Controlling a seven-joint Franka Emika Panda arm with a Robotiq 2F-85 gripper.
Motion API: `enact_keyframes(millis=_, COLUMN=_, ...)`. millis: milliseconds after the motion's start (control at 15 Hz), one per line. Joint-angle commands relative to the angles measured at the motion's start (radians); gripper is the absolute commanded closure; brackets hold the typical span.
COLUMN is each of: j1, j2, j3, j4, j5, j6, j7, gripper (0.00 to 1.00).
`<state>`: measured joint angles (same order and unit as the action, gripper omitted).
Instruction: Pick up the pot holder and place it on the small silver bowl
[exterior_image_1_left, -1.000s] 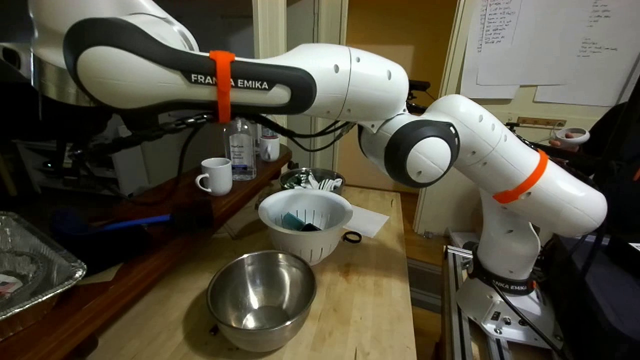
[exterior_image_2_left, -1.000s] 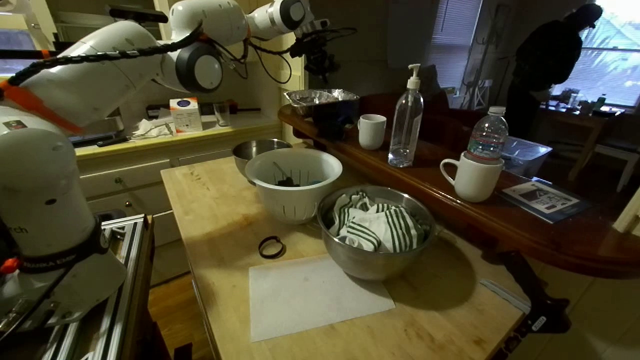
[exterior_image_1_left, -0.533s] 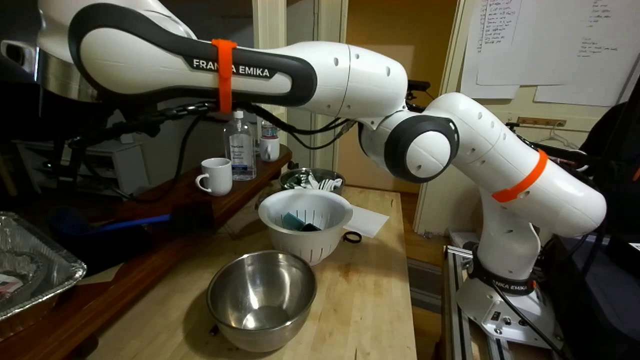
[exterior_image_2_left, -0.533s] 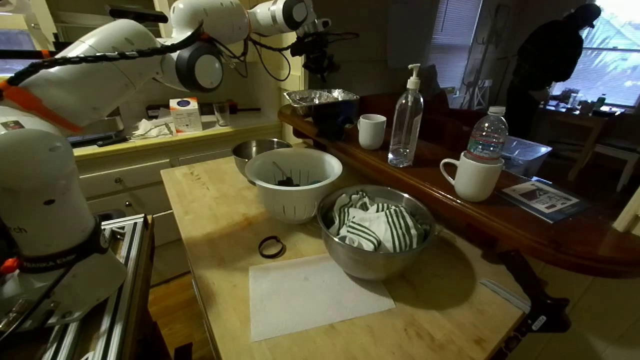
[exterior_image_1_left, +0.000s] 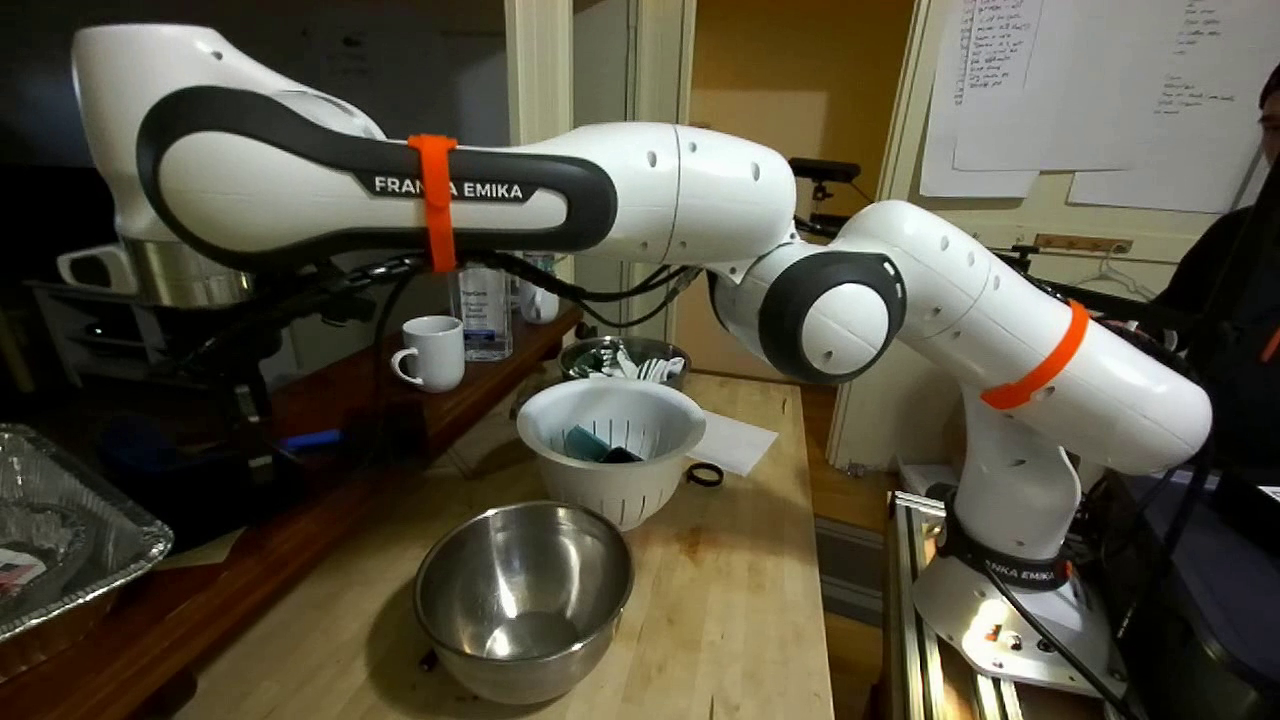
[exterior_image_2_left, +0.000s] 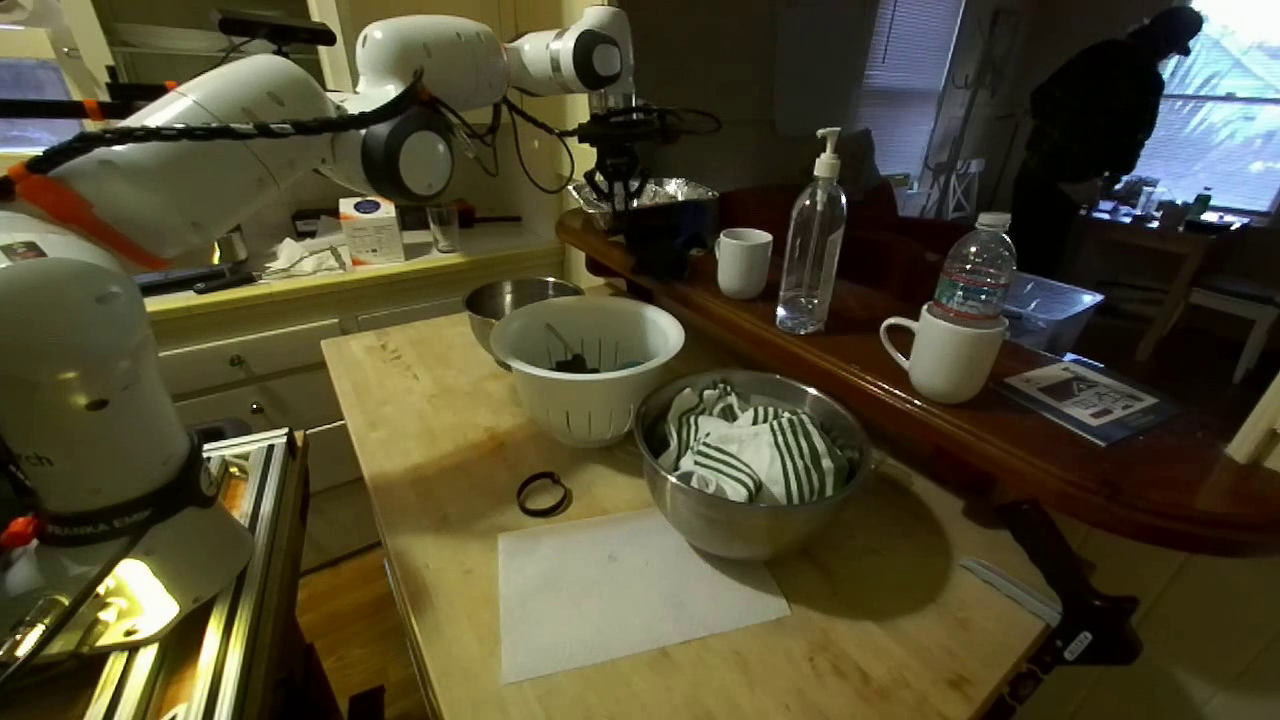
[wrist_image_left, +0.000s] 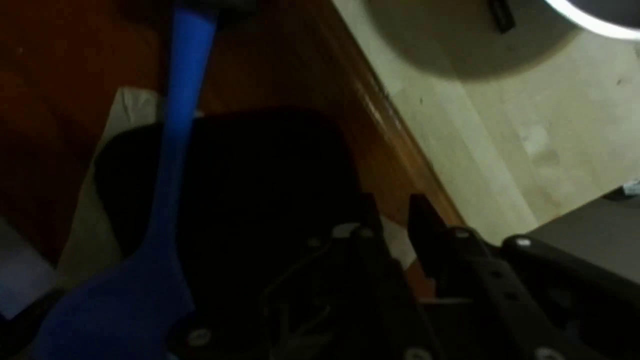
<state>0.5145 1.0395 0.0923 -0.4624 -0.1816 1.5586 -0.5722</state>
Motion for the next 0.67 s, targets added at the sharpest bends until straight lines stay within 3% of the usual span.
enact_keyframes(millis=0, j1=0.031, j2=0.036, j3=-0.050, j4=0.033, j5=-0.069, j6=-0.150, j7=-0.060, gripper=0.44)
enact_keyframes(millis=67, j1=0.027, j2=0.048, j3=-0.045, j4=0.051, j5=-0.068, j6=-0.136, j7=-0.068, gripper=0.37)
enact_keyframes(millis=133, j1=0.017, j2=0.048, j3=-0.032, j4=0.058, j5=-0.046, j6=-0.123, j7=-0.040, gripper=0.54)
enact_keyframes(millis=267, j1=0.020, j2=0.038, j3=-0.037, j4=0.029, j5=-0.053, j6=-0.110, j7=-0.046, gripper=0.40)
enact_keyframes(millis=333, j1=0.020, j2=0.034, j3=-0.038, j4=0.021, j5=-0.054, j6=-0.106, j7=-0.046, gripper=0.12)
enact_keyframes(millis=400, j1=0.036, j2=0.039, j3=-0.060, j4=0.023, j5=-0.091, j6=-0.082, j7=-0.075, gripper=0.12)
enact_keyframes(millis=600, j1=0.045, j2=0.054, j3=-0.083, j4=0.028, j5=-0.127, j6=-0.019, j7=-0.089, gripper=0.00)
